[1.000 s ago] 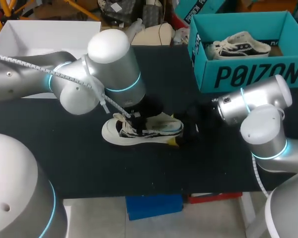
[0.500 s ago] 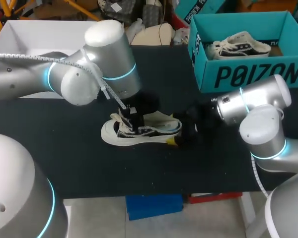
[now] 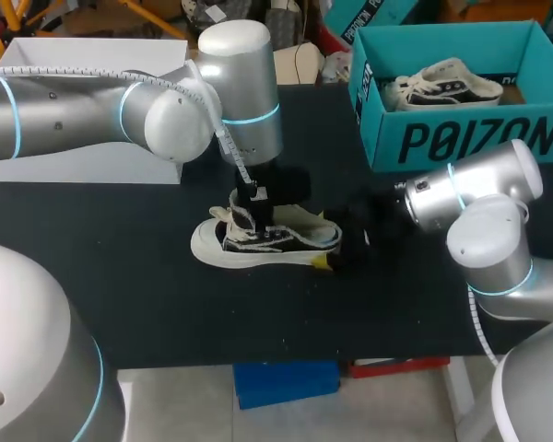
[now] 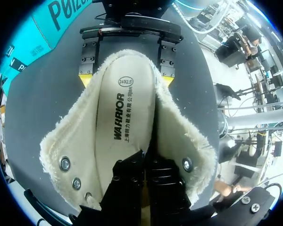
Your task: Take the shoe out of the shoebox, open the shoe tongue, remove and reinsert the insole, then place the shoe into the shoebox
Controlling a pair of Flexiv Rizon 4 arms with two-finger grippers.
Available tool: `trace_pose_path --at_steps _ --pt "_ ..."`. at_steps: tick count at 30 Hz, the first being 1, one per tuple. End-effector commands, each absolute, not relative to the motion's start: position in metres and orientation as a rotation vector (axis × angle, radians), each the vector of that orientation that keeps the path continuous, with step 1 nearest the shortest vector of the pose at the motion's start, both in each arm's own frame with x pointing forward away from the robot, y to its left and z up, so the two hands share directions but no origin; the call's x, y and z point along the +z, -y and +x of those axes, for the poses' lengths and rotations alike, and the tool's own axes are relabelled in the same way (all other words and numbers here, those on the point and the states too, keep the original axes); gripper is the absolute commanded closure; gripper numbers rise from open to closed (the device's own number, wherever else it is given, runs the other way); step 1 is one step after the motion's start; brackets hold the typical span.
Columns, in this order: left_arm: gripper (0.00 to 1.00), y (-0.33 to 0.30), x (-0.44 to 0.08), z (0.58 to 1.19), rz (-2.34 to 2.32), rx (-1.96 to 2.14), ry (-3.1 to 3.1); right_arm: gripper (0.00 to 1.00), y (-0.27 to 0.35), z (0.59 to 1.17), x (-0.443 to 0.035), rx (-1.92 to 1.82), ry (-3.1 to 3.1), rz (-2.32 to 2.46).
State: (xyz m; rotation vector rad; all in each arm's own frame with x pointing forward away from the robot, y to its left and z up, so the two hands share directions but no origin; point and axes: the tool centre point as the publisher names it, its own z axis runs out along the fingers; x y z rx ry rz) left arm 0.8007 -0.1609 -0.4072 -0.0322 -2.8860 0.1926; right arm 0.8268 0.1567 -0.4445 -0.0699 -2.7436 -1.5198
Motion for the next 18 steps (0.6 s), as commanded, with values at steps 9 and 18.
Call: trace_pose_path --at_steps 9,18 --pt "1.00 0.1560 -0.4014 0.8036 -0.068 0.211 2.824 1.00 -0.1524 0.8283 -0.4474 -1.517 2.743 -0.069" --pt "1.00 0.1598 -0.3961 0.7989 -0.080 0.235 2.885 1.00 -0.1524 0.8283 -0.4474 -1.517 2.743 -0.069"
